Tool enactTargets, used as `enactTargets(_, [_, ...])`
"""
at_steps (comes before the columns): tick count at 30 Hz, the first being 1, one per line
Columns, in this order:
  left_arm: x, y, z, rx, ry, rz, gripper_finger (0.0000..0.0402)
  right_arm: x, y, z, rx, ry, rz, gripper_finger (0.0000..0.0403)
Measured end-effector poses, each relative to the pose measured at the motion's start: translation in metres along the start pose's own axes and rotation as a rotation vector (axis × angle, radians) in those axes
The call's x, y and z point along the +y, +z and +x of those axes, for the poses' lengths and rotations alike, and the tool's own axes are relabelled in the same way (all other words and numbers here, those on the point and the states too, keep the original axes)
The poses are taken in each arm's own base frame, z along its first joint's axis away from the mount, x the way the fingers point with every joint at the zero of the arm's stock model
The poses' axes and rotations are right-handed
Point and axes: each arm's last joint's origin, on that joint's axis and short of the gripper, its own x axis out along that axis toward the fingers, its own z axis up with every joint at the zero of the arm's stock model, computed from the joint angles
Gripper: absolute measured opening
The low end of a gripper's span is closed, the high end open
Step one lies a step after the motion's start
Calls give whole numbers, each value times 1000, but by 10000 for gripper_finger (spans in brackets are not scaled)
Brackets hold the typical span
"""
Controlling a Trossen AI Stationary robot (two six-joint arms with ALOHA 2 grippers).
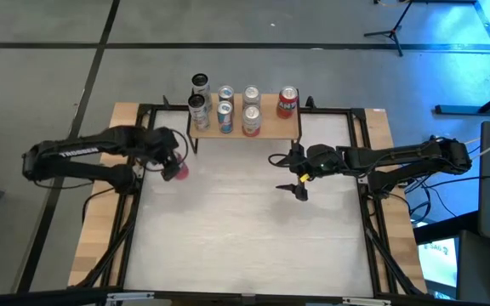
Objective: Place canned beverage on shelf
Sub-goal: Put the red soda can on the shelf
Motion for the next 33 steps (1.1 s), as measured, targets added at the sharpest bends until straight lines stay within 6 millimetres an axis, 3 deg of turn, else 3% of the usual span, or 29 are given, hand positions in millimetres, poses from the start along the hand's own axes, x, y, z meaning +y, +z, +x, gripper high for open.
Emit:
enactTargets(9, [-60,6,-8,-226,-300,202,282,0,-1,0,8,1,84,374])
enactTargets(13, [-88,7,-7,-295,-386,280,282,10,-5,0,51,14,83,374])
enactTargets(23, [-159,22,24,-304,-397,387,283,45,-8,-2,77,56,-9,374])
enactTargets(28, [-199,44,28,-259,-363,467,283,50,-11,-3,97,74,-24,374])
enactTargets(33, [-228,58,51,-152,-284,530,283,50,-13,-3,119,71,-24,374])
